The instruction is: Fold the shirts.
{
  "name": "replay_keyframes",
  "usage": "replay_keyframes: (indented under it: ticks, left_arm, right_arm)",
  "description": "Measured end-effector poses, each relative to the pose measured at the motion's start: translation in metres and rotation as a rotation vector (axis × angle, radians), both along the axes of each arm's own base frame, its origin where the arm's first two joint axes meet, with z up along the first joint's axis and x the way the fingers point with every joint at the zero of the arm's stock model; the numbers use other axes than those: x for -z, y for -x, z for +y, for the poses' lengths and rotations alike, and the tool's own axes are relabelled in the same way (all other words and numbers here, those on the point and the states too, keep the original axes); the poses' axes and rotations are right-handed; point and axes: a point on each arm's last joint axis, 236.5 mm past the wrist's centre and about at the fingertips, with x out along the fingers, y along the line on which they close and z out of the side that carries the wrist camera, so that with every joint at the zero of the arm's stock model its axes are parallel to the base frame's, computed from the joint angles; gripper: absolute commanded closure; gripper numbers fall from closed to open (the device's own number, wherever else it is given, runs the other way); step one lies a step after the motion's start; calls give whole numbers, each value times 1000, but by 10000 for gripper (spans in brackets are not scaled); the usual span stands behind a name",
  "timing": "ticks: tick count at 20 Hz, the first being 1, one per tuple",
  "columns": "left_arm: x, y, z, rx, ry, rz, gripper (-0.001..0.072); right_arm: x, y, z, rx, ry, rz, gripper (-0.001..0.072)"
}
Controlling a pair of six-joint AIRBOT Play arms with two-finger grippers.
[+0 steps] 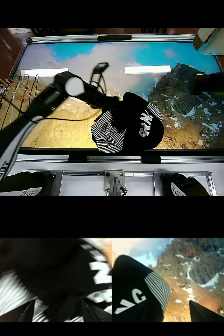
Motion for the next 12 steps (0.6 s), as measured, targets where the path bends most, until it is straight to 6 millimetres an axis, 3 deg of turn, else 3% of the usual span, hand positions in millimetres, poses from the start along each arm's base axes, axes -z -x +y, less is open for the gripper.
replay_keyframes:
  ticks: [3,5,8,12]
  left_arm:
    - [-14,2,60,-35,-68,57,-6]
    - [-10,19,76,-23,-97,106,-5]
    - [16,48,60,25,-101,159,-4]
    - [69,81,19,73,-103,197,-4]
  right_arm:
    - [67,-23,-9,-15,9,202,81]
    - [111,-33,-8,-34,-68,325,82]
    - [166,-42,-3,-48,-227,467,81]
    - [216,-43,9,-105,-342,591,82]
